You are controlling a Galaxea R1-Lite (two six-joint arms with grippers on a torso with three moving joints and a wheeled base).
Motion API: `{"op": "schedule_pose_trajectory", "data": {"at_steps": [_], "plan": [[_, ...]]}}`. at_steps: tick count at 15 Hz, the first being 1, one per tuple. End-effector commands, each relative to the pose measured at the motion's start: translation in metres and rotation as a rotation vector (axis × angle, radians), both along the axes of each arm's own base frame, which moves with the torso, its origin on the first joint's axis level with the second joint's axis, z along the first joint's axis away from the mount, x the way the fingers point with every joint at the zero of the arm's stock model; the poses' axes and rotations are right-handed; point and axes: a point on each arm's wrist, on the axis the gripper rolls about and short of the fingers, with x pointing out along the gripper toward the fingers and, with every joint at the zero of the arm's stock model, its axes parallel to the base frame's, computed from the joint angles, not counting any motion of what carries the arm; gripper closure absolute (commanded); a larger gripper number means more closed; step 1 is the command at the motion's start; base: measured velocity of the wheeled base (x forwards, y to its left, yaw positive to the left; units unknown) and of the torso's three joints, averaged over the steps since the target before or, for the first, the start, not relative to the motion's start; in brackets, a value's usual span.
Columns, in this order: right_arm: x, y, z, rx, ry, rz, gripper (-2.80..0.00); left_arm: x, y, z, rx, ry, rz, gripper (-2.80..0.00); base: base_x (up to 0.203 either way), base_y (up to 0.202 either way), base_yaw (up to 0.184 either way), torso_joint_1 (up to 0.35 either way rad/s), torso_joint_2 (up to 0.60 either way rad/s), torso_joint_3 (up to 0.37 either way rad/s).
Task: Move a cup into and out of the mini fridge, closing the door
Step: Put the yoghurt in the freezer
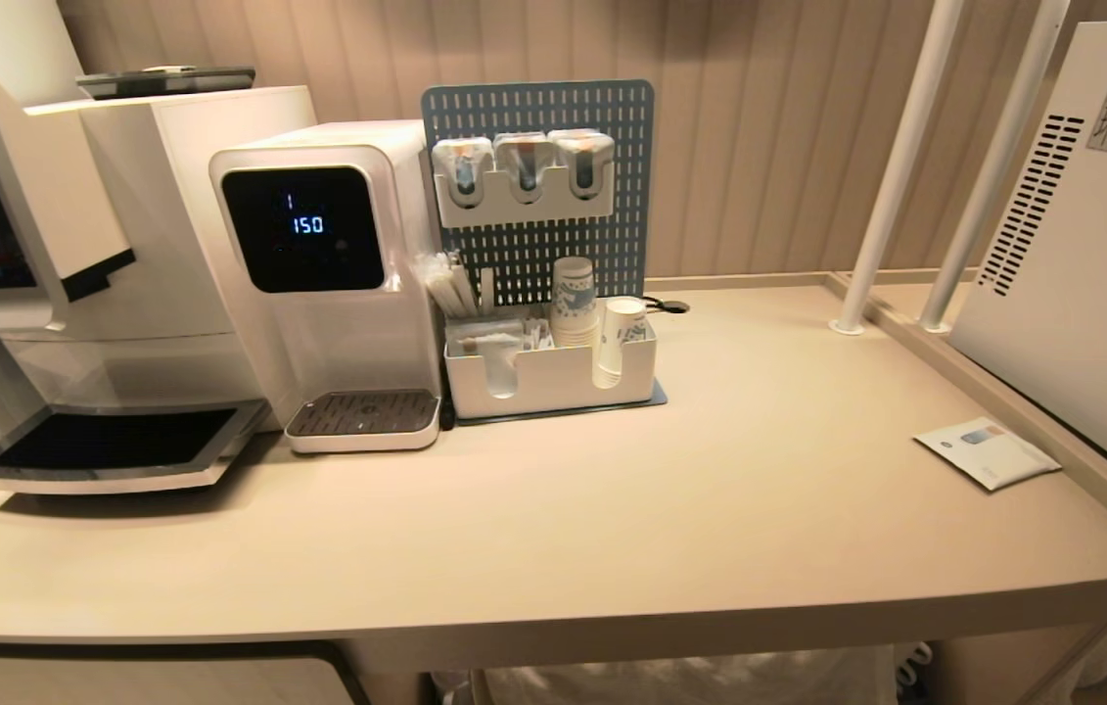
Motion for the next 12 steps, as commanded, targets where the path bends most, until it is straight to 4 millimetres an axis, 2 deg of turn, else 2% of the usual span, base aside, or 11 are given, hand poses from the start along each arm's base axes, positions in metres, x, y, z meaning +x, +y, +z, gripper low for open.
{"op": "schedule_pose_trajectory", "data": {"at_steps": [1, 12], "plan": [[0.0003, 0.0, -0.0017, 0.003, -0.004, 0.001, 0.0, 0.0, 0.0, 0.0, 0.0, 0.0, 0.0, 0.0, 0.0, 0.0, 0.0, 0.0, 0.0, 0.0], [0.0003, 0.0, -0.0017, 0.015, -0.004, -0.001, 0.0, 0.0, 0.0, 0.0, 0.0, 0.0, 0.0, 0.0, 0.0, 0.0, 0.0, 0.0, 0.0, 0.0]]}}
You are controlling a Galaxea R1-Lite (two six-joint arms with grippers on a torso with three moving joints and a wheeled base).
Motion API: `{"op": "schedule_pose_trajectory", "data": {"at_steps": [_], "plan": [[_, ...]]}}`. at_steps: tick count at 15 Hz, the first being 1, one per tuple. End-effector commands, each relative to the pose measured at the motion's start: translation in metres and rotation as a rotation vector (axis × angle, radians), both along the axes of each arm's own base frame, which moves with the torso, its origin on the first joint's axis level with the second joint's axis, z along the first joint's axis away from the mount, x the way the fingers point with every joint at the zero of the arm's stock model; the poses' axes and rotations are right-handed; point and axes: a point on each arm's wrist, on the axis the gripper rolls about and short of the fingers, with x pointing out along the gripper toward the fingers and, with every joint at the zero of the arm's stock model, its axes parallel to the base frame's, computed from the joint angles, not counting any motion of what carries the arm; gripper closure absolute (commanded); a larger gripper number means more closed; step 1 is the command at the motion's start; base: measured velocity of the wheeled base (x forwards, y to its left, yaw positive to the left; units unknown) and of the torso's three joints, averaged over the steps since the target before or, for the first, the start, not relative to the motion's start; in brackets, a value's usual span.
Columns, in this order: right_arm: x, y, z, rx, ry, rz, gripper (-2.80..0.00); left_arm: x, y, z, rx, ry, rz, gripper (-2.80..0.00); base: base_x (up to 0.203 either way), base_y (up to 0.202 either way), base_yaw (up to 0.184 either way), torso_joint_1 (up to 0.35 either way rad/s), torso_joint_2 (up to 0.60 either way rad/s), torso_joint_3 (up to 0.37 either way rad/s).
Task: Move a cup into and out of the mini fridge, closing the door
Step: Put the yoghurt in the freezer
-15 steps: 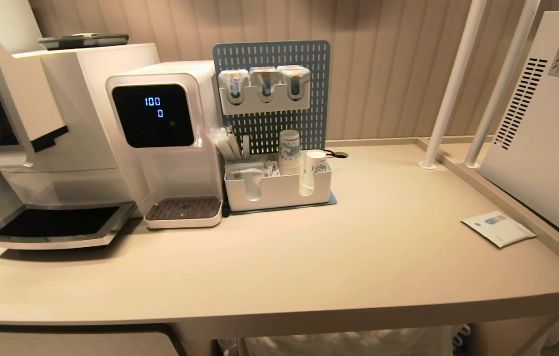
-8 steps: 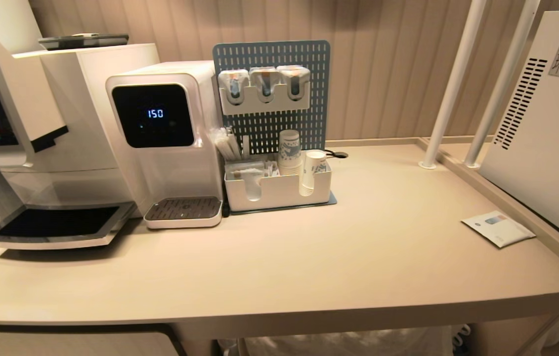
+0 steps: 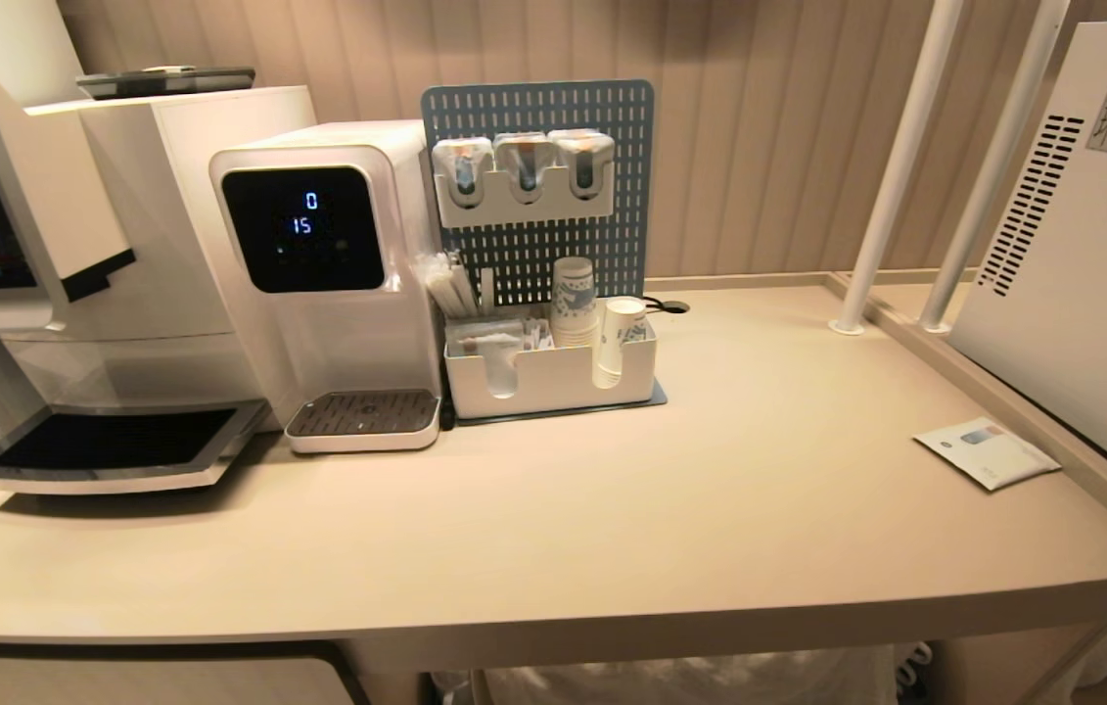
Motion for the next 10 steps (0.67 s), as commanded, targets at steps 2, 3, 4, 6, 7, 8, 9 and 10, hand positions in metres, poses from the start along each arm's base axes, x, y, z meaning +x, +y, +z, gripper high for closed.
{"op": "schedule_pose_trajectory", "data": {"at_steps": [2, 3, 4, 6, 7, 8, 9, 10], "plan": [[0.0006, 0.0, -0.0028, 0.0, 0.008, 0.0, 0.0, 0.0, 0.0, -0.0004, 0.009, 0.004, 0.0, 0.0, 0.0, 0.0, 0.0, 0.0, 0.0, 0.0], [0.0005, 0.0, -0.0026, -0.001, 0.007, 0.001, 0.0, 0.0, 0.0, -0.0004, 0.012, 0.004, -0.001, 0.0, 0.0, 0.0, 0.0, 0.0, 0.0, 0.0], [0.0005, 0.0, -0.0026, -0.002, 0.007, 0.001, 0.0, -0.0001, 0.0, -0.0001, 0.012, 0.003, -0.001, 0.0, 0.0, 0.0, 0.0, 0.0, 0.0, 0.0], [0.0005, 0.0, -0.0024, -0.002, 0.005, 0.001, 0.0, 0.0, 0.0, -0.0005, 0.012, 0.009, 0.0, 0.0, 0.0, 0.0, 0.0, 0.0, 0.0, 0.0], [0.0005, 0.0, -0.0024, -0.002, 0.005, 0.0, 0.0, -0.0001, 0.0, -0.0005, 0.015, 0.008, 0.0, 0.0, 0.0, 0.0, 0.0, 0.0, 0.0, 0.0], [0.0005, 0.0, -0.0024, -0.003, 0.005, 0.0, 0.0, 0.0, 0.0, -0.0006, 0.018, 0.01, 0.0, 0.0, -0.147, 0.0, -0.002, 0.01, 0.01, 0.002], [0.0005, 0.0, -0.0024, -0.002, 0.005, 0.001, 0.0, 0.0, 0.0, -0.0005, 0.018, 0.009, 0.0, 0.0, -0.18, 0.0, 0.001, 0.0, -0.01, 0.002], [0.0006, 0.0, -0.0027, -0.002, 0.007, 0.001, 0.0, -0.0001, 0.0, -0.0005, 0.018, 0.007, 0.002, 0.0, -0.199, 0.0, -0.001, 0.003, 0.0, 0.011]]}}
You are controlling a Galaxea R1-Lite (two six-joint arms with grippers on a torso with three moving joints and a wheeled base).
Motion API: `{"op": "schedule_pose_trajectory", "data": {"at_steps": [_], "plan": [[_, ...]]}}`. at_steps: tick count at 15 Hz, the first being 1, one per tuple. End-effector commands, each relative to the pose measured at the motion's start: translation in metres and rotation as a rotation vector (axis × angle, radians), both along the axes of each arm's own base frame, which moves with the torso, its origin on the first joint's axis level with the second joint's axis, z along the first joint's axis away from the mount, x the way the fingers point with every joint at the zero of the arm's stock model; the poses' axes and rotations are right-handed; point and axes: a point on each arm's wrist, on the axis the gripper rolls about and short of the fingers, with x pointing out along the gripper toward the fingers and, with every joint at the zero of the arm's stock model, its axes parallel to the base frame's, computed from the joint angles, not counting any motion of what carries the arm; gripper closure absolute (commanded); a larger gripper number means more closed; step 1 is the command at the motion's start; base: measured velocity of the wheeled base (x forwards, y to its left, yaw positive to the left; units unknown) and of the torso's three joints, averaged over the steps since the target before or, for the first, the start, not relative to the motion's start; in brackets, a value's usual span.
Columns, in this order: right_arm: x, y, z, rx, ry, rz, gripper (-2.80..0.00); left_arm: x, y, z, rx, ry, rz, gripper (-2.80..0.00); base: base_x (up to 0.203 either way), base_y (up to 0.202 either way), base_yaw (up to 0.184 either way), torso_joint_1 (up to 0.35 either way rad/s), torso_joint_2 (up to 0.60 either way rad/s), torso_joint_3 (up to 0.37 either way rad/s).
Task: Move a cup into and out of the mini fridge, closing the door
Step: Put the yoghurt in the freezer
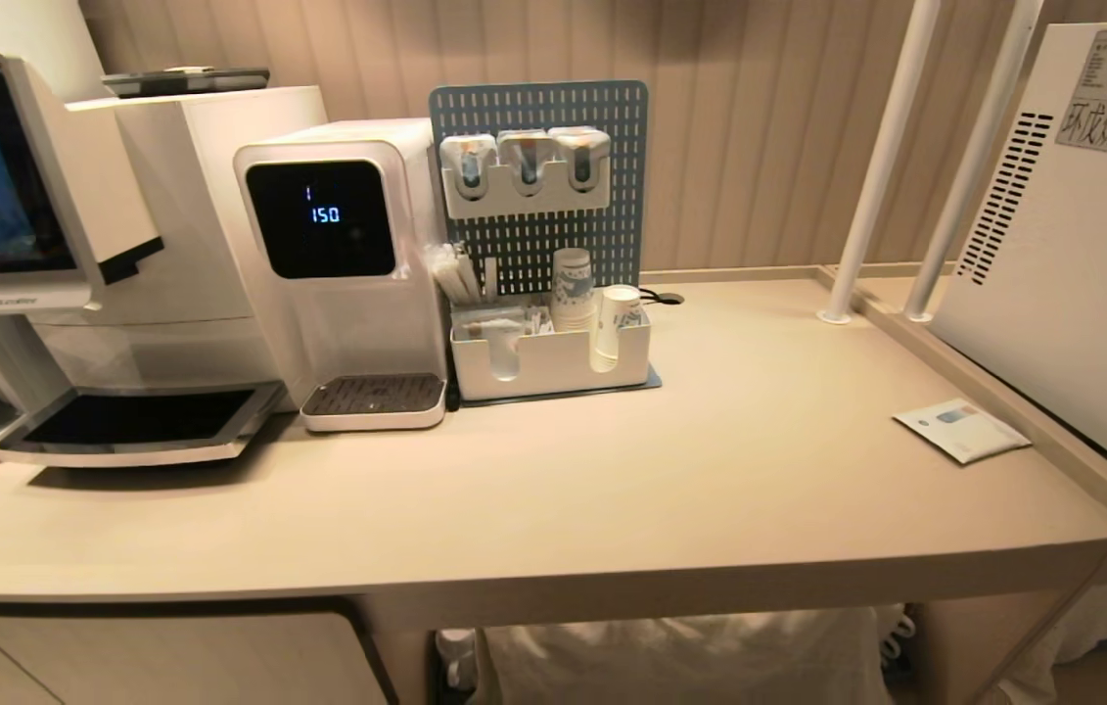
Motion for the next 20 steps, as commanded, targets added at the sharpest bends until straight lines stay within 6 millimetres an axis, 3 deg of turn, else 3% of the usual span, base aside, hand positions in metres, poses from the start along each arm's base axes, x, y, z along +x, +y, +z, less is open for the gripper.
{"op": "schedule_pose_trajectory", "data": {"at_steps": [1, 6, 20], "plan": [[0.0007, 0.0, -0.0029, -0.002, 0.008, 0.002, 0.0, 0.0, 0.0, 0.0, 0.0, 0.001, 0.001, 0.0, -0.198, 0.0, 0.002, 0.002, 0.01, 0.006], [0.0007, 0.0, -0.0029, -0.004, 0.008, 0.0, 0.0, 0.0001, 0.0, 0.0, 0.0, 0.002, -0.002, 0.0, -0.179, 0.0, -0.001, 0.001, 0.0, 0.003], [0.0007, 0.0, -0.0029, -0.004, 0.008, 0.001, 0.0, 0.0001, -0.0003, 0.0002, 0.064, 0.001, -0.012, 0.0, 0.0, -0.006, 0.001, 0.0, 0.0, 0.0]]}}
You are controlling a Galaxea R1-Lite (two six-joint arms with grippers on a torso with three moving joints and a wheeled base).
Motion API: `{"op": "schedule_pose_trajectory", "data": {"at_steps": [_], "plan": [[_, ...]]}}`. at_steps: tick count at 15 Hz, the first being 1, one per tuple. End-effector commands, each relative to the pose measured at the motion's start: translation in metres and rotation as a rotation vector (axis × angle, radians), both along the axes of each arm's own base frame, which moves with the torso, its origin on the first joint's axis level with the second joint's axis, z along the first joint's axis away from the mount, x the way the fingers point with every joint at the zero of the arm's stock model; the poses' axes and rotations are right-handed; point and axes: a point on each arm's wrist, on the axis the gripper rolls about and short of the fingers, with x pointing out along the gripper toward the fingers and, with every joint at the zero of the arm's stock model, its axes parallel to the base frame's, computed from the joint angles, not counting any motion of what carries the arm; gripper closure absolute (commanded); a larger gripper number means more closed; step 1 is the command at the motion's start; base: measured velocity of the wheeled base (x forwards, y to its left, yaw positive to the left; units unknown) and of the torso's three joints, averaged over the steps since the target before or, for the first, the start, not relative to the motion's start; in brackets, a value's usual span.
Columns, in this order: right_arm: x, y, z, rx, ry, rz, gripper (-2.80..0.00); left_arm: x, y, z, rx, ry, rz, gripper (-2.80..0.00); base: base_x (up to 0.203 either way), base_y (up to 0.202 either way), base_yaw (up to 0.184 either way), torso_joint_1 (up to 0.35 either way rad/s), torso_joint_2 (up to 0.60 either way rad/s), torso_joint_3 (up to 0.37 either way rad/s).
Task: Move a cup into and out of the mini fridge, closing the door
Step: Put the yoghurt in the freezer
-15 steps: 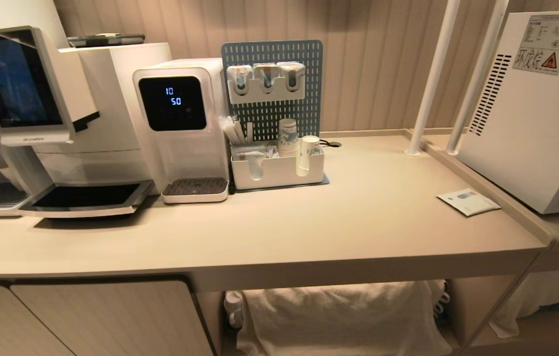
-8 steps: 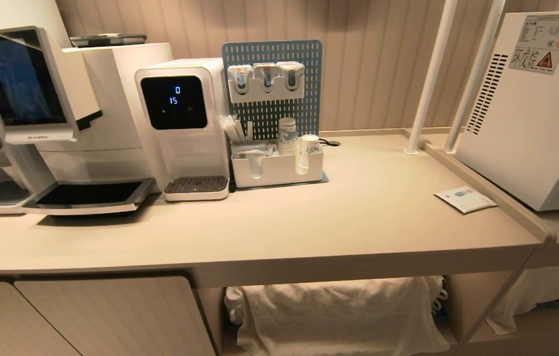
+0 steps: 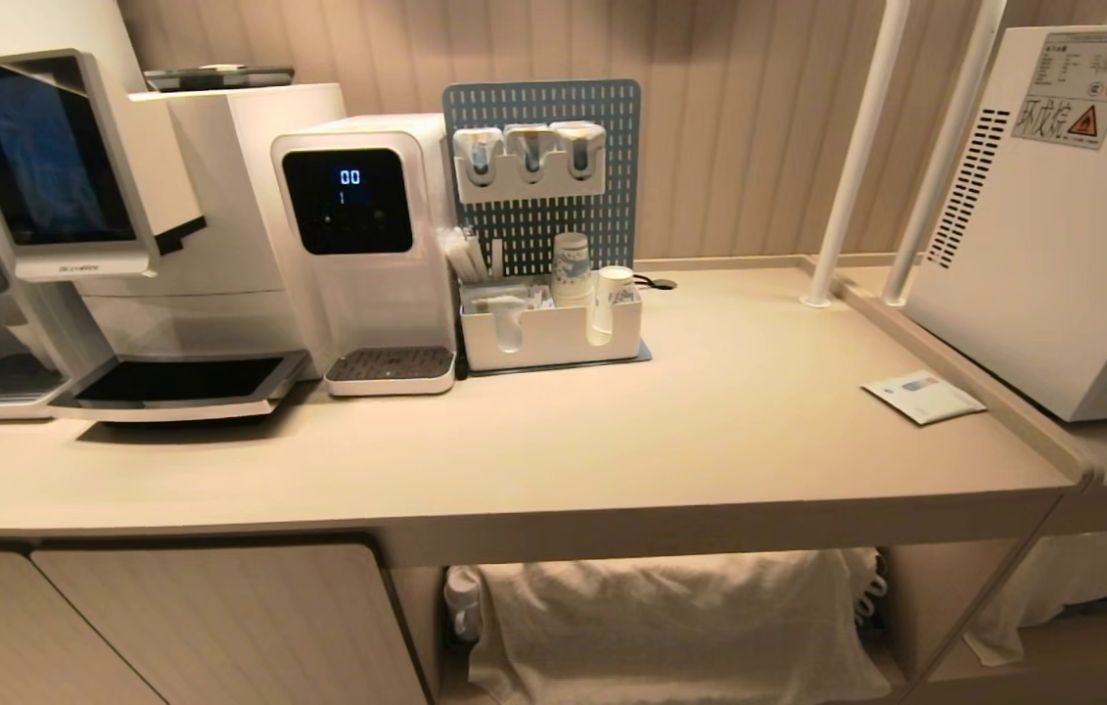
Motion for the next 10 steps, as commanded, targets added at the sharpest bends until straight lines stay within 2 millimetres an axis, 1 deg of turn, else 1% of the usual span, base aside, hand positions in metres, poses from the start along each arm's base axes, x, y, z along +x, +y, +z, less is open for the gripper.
{"op": "schedule_pose_trajectory", "data": {"at_steps": [1, 10], "plan": [[0.0007, 0.0, -0.003, -0.001, 0.008, -0.002, 0.0, 0.0001, 0.0, 0.0, 0.003, 0.002, -0.001, 0.0, 0.001, -0.143, 0.013, 0.0, 0.0, 0.002], [0.0006, 0.0, -0.0029, 0.001, 0.008, -0.002, 0.0, 0.0001, 0.0, 0.0, 0.001, 0.002, -0.001, 0.0, 0.0, -0.193, 0.0, 0.0, 0.0, 0.001]]}}
